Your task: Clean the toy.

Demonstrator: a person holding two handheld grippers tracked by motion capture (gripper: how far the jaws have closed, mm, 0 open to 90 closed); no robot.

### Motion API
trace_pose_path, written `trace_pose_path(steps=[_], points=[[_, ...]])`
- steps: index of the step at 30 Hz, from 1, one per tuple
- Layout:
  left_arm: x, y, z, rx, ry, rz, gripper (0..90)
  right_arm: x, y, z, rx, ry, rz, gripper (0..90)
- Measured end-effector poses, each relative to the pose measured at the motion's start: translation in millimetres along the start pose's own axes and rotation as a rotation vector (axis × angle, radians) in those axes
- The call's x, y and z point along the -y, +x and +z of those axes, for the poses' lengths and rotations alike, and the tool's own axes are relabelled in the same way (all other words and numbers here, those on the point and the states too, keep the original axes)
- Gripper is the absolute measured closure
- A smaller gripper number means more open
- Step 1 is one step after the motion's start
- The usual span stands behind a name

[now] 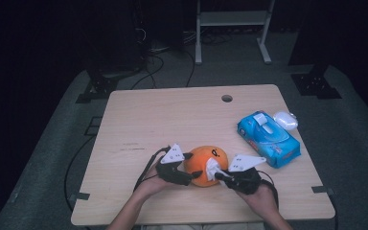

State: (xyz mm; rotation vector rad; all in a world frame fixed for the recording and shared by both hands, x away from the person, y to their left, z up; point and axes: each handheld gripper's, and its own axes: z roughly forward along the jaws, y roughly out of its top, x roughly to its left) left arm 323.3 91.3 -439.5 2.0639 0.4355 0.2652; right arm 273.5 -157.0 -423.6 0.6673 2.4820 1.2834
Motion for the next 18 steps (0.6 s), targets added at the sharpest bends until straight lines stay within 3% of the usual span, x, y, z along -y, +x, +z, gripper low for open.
trace_pose_path(steps=[2, 4, 8, 11, 14, 16, 18], points=[[-1.3, 2.6, -4.6, 0.006, 0.003, -0.006, 26.4, -2.6, 1.3, 1.6, 0.007, 0.009, -0.019, 84.6], [-2.7, 5.8, -10.2, 0.009, -0.01, -0.036, 22.3, -1.3, -7.3, -3.0, 0.013, -0.001, 0.018, 84.7], [-0.2, 9.9, -9.9, 0.034, -0.003, -0.069, 19.1, 6.4, -23.3, -16.3, 0.11, 0.024, 0.027, 84.6], [2.5, 10.2, -6.9, 0.042, -0.004, -0.07, 21.9, 12.0, -27.8, -22.4, 0.134, 0.036, 0.029, 84.6], [2.0, 7.6, -3.1, 0.031, -0.021, -0.074, 27.5, 9.8, -20.8, -18.9, 0.096, 0.022, 0.022, 84.6], [0.7, 4.3, -0.2, 0.017, -0.015, -0.046, 28.2, 4.0, -8.0, -9.4, 0.059, 0.027, -0.018, 84.5], [0.2, 4.1, -1.3, 0.006, -0.012, -0.042, 27.9, -2.1, 3.5, -1.7, 0.064, 0.046, -0.071, 84.5]])
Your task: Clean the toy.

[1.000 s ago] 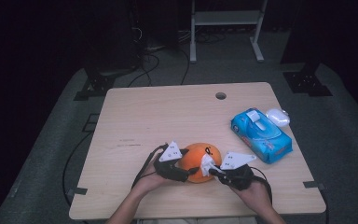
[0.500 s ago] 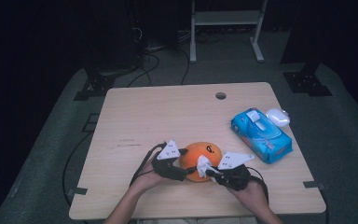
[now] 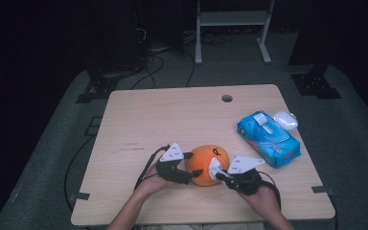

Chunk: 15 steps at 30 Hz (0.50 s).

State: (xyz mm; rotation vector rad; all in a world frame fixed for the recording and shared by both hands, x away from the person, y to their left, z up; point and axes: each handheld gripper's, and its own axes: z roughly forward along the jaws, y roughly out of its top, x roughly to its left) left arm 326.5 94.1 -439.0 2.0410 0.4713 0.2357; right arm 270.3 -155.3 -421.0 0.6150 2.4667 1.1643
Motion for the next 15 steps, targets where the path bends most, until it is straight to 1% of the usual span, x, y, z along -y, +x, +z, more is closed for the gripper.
trace_pose_path(steps=[1, 2, 3, 4, 5, 6, 7, 9, 11, 14, 15], points=[[0.2, 1.9, -2.0, 0.004, -0.007, -0.017, 26.3, -1.7, 0.9, 0.4, 0.013, 0.005, -0.011, 84.6], [0.1, 4.1, -4.3, 0.013, -0.016, -0.038, 23.5, -1.3, -2.9, -0.5, 0.008, -0.003, 0.004, 84.6], [-0.1, 5.8, -6.8, 0.013, -0.021, -0.049, 20.9, 0.9, -8.5, -2.1, 0.0, -0.017, 0.04, 84.6], [0.0, 7.2, -9.0, 0.017, -0.024, -0.051, 19.2, 4.0, -15.0, -3.8, -0.002, -0.025, 0.071, 84.6], [0.6, 8.0, -9.9, 0.031, -0.021, -0.05, 18.7, 7.3, -20.6, -5.7, 0.001, -0.026, 0.096, 84.6], [1.8, 8.3, -9.1, 0.043, -0.013, -0.043, 18.5, 10.0, -24.4, -7.7, 0.01, -0.028, 0.113, 84.6], [3.3, 7.2, -7.1, 0.049, 0.0, -0.035, 18.6, 11.8, -26.7, -9.5, 0.016, -0.029, 0.119, 84.6], [5.7, 4.6, -1.9, 0.051, 0.013, -0.021, 21.3, 11.8, -25.4, -9.9, 0.006, -0.035, 0.121, 84.6], [5.1, 3.6, -0.5, 0.037, 0.004, -0.018, 23.9, 8.7, -17.0, -5.7, -0.002, -0.029, 0.087, 84.5], [5.5, 3.5, -0.2, 0.035, 0.003, -0.017, 27.1, 4.2, -4.4, 1.7, -0.069, -0.052, 0.074, 84.4], [6.3, 4.1, -0.6, 0.035, 0.004, -0.019, 27.2, 2.8, -1.6, 3.7, -0.072, -0.045, 0.059, 84.4]])
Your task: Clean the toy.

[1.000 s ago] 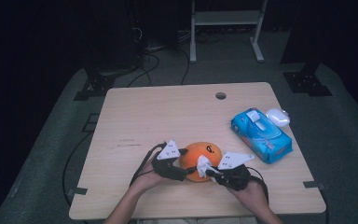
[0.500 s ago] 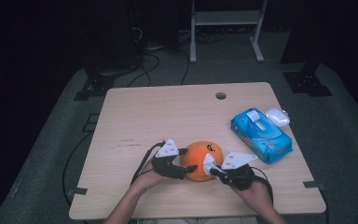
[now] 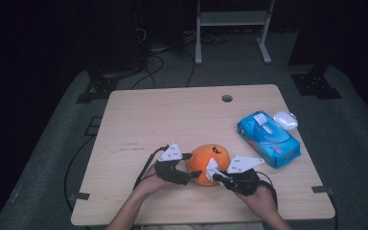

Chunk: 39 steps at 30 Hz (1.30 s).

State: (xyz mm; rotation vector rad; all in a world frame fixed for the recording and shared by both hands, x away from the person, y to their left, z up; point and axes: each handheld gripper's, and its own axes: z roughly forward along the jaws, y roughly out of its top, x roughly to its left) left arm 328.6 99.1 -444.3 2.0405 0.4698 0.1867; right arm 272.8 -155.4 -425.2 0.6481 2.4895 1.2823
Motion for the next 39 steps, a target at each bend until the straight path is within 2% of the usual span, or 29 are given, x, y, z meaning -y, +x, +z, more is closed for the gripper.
trace_pose_path(steps=[1, 4, 7, 10, 12, 14, 15, 19, 22, 25, 28, 30, 32, 35, 37, 39], points=[[0.6, 1.3, -1.3, 0.004, -0.002, -0.009, 27.1, -0.6, 0.1, 0.4, 0.001, 0.0, -0.006, 84.4], [0.7, 5.3, -3.1, 0.0, -0.013, -0.041, 24.5, 1.9, -10.8, -5.2, -0.002, -0.026, 0.053, 84.4], [0.9, 5.1, -0.1, 0.002, -0.019, -0.037, 24.2, 5.9, -19.8, -9.4, 0.009, -0.037, 0.098, 84.4], [1.2, 4.6, 2.5, -0.006, -0.015, -0.025, 24.3, 3.5, -12.2, -4.9, -0.009, -0.035, 0.08, 84.4], [3.2, 5.1, 3.5, -0.014, 0.003, -0.018, 24.5, 0.9, -5.5, 0.2, -0.022, -0.028, 0.051, 84.3], [4.7, 5.0, 3.2, -0.018, 0.002, -0.033, 25.0, 0.0, -8.1, 0.9, -0.03, -0.035, 0.064, 84.3], [4.9, 5.0, 3.1, -0.021, 0.007, -0.029, 25.1, 0.4, -12.3, -0.7, -0.028, -0.045, 0.085, 84.4], [4.7, 3.9, 4.4, -0.021, 0.006, -0.018, 25.3, 6.6, -32.8, -12.2, 0.048, -0.072, 0.144, 84.3], [0.7, 4.3, 1.6, -0.009, -0.019, -0.033, 23.3, 13.3, -42.3, -15.2, 0.058, -0.085, 0.197, 84.2], [-4.4, 0.8, -0.5, -0.005, -0.06, -0.025, 20.9, 12.9, -37.6, -12.8, 0.046, -0.076, 0.19, 84.2], [-1.4, -3.1, 5.5, -0.028, -0.022, 0.013, 24.7, 9.4, -24.2, -8.4, 0.0, -0.08, 0.162, 84.1], [1.1, -1.2, 5.2, -0.029, -0.022, 0.01, 27.0, 6.5, -21.7, -8.9, 0.022, -0.074, 0.136, 84.2], [3.6, 0.5, 4.3, -0.028, -0.018, 0.019, 29.5, 7.8, -29.9, -13.1, 0.041, -0.093, 0.168, 84.2], [7.8, 1.3, 4.7, -0.021, -0.01, 0.034, 30.6, 15.4, -44.1, -18.4, 0.097, -0.111, 0.212, 83.8], [8.7, 1.6, 4.6, -0.017, -0.017, 0.032, 30.5, 20.5, -48.8, -18.4, 0.089, -0.108, 0.241, 83.8], [3.9, 1.0, 2.7, -0.027, -0.011, 0.038, 25.8, 20.6, -44.5, -14.8, 0.082, -0.102, 0.232, 84.0]])
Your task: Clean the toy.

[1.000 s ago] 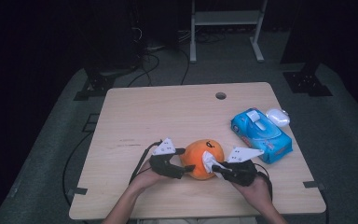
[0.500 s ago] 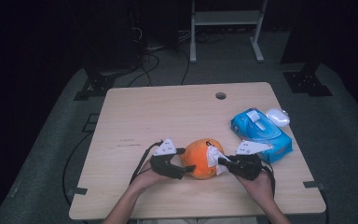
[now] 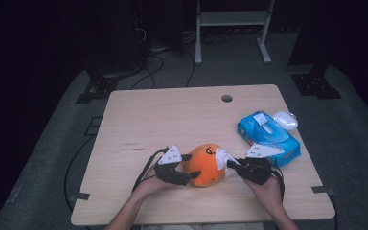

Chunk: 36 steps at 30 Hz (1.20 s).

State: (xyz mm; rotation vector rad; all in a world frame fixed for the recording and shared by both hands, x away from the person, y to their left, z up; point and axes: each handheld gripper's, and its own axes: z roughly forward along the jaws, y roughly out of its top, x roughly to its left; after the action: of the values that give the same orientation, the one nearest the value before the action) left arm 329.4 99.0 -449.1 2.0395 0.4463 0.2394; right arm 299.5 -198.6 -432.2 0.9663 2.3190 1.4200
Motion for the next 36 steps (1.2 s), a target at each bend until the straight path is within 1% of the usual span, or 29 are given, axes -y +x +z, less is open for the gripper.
trace_pose_path(steps=[1, 2, 3, 4, 5, 6, 7, 8, 10, 12, 13, 14, 15, 16, 18, 20, 21, 22, 24, 25, 26, 28, 30, 31, 32, 34, 35, 36], points=[[-3.7, 0.2, -1.3, -0.019, -0.005, 0.0, 20.2, 0.1, 4.7, 1.8, -0.007, 0.005, -0.013, 84.1], [-4.7, 0.1, -2.1, -0.027, -0.013, 0.004, 16.3, 0.6, 12.2, 3.4, -0.014, 0.004, -0.035, 84.1], [-4.8, 0.1, -2.4, -0.03, -0.016, 0.017, 16.4, 0.9, 17.0, 3.8, -0.021, 0.002, -0.041, 84.1], [-3.3, -0.3, -1.7, -0.026, -0.002, 0.019, 17.1, 1.3, 22.1, 3.9, -0.033, 0.001, -0.051, 84.1], [-0.5, -0.7, -0.9, -0.011, -0.004, 0.014, 20.2, 1.5, 26.1, 3.7, -0.037, 0.003, -0.06, 84.1], [1.9, -0.7, -0.2, -0.007, -0.009, 0.01, 23.4, 1.2, 27.6, 3.1, -0.035, 0.006, -0.073, 84.1], [2.8, -0.6, 0.4, -0.01, -0.006, 0.017, 25.4, 0.6, 26.1, 2.2, -0.03, 0.01, -0.079, 84.2], [2.6, -1.0, 0.5, -0.013, -0.004, 0.02, 27.2, 0.0, 21.7, 1.0, -0.03, 0.006, -0.063, 84.2], [2.1, -2.3, 1.1, -0.014, -0.002, 0.025, 29.3, 0.9, 8.8, -0.9, -0.023, -0.009, -0.011, 84.2], [2.2, -4.4, 2.6, -0.01, -0.004, 0.033, 30.2, 5.1, -2.3, -0.8, 0.013, -0.005, 0.014, 84.3], [1.8, -5.1, 3.2, -0.009, -0.004, 0.04, 30.5, 7.2, -6.5, -1.1, 0.023, -0.003, 0.033, 84.3], [1.2, -5.6, 3.6, -0.008, -0.002, 0.043, 30.8, 8.0, -9.1, -1.5, 0.029, 0.001, 0.041, 84.3], [0.6, -6.0, 4.1, -0.008, 0.0, 0.044, 31.1, 7.3, -9.1, -2.0, 0.03, -0.001, 0.045, 84.3], [0.1, -6.6, 4.5, -0.007, 0.002, 0.05, 31.4, 5.1, -6.5, -1.9, 0.03, -0.004, 0.033, 84.3], [-1.1, -9.0, 5.1, -0.006, 0.004, 0.078, 32.1, -1.2, 1.6, -0.8, 0.028, -0.014, -0.009, 84.2], [-2.2, -11.6, 5.5, -0.006, 0.008, 0.099, 32.9, -5.7, 4.4, -0.3, 0.023, -0.025, -0.028, 84.2], [-2.6, -12.5, 5.8, -0.006, 0.007, 0.102, 33.0, -6.4, 2.8, -0.3, 0.025, -0.027, -0.024, 84.1], [-3.1, -13.1, 6.1, -0.005, 0.005, 0.103, 33.0, -5.4, -0.9, -0.8, 0.024, -0.027, -0.007, 84.1], [-4.4, -13.9, 6.2, 0.001, -0.001, 0.099, 32.8, -0.3, -9.6, -1.0, 0.027, -0.025, 0.028, 84.1], [-7.0, -13.6, 5.4, 0.004, 0.0, 0.091, 31.9, 1.8, -11.7, -1.0, 0.033, -0.018, 0.031, 84.1], [-9.6, -12.8, 4.2, 0.007, 0.005, 0.079, 28.8, 4.5, -12.6, -1.2, 0.036, -0.014, 0.04, 84.1], [-13.3, -10.4, 1.9, 0.004, 0.003, 0.051, 21.7, 6.6, -8.3, -0.9, 0.028, -0.018, 0.041, 84.2], [-12.6, -6.5, 0.7, 0.004, -0.014, -0.008, 18.9, 6.6, 2.4, -0.2, 0.007, -0.019, 0.024, 84.3], [-11.1, -4.1, 1.0, 0.006, -0.014, -0.029, 18.8, 5.8, 8.6, -0.2, -0.014, -0.018, 0.015, 84.4], [-9.2, -2.3, 1.2, 0.012, -0.012, -0.029, 19.1, 4.7, 15.3, 0.0, -0.031, -0.014, -0.003, 84.4], [-6.3, -1.8, 0.5, 0.023, -0.012, -0.017, 24.0, 2.9, 26.0, -0.2, -0.03, -0.005, -0.051, 84.2], [-6.1, -3.4, 0.7, 0.021, -0.013, -0.015, 26.6, 1.7, 26.2, -1.0, -0.027, -0.001, -0.067, 84.2], [-6.4, -5.5, 1.8, 0.009, -0.01, 0.008, 29.2, 0.7, 22.7, -2.0, -0.027, 0.0, -0.062, 84.2]])
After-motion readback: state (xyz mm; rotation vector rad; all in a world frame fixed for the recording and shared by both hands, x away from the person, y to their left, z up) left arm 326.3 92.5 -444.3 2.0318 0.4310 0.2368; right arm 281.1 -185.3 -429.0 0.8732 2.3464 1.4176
